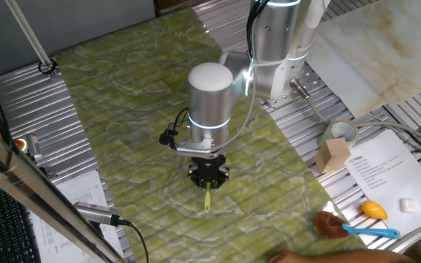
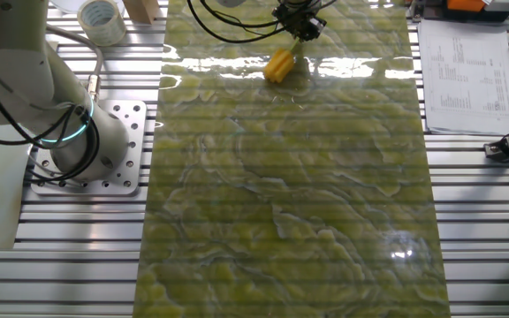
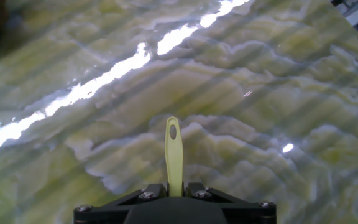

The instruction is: Scrub the table with a brush

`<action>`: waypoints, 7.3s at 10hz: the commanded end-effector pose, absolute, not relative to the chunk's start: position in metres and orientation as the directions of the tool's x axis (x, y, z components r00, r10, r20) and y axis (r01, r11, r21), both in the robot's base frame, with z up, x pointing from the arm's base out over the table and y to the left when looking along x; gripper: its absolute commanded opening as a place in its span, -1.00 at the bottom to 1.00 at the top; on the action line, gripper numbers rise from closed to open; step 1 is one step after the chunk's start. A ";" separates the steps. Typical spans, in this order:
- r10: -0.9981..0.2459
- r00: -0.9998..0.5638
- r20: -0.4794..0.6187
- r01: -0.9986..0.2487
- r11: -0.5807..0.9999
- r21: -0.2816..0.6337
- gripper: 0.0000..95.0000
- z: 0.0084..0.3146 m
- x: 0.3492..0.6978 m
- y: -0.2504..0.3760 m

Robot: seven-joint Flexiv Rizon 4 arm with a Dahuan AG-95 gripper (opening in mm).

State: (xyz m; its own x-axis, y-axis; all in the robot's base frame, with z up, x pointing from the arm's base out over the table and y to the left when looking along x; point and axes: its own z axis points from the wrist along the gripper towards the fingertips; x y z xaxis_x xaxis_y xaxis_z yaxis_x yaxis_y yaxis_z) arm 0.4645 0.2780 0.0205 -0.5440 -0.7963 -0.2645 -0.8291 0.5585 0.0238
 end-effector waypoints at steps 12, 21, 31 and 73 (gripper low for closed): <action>-0.916 -0.338 -0.214 -0.925 0.365 -0.101 -1.00 0.021 0.476 0.252; -0.887 -0.384 -0.258 -0.909 0.411 -0.059 -1.00 0.021 0.482 0.250; -0.782 -0.551 -0.290 -0.820 0.572 0.014 -1.00 0.022 0.464 0.278; -0.825 -0.477 -0.302 -0.861 0.507 -0.026 -1.00 0.019 0.476 0.270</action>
State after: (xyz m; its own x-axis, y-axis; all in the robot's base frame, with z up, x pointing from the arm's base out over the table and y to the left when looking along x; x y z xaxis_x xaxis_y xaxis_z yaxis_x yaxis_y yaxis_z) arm 0.4732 0.2715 0.0207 -0.4777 -0.8257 -0.3002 -0.8643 0.5028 -0.0076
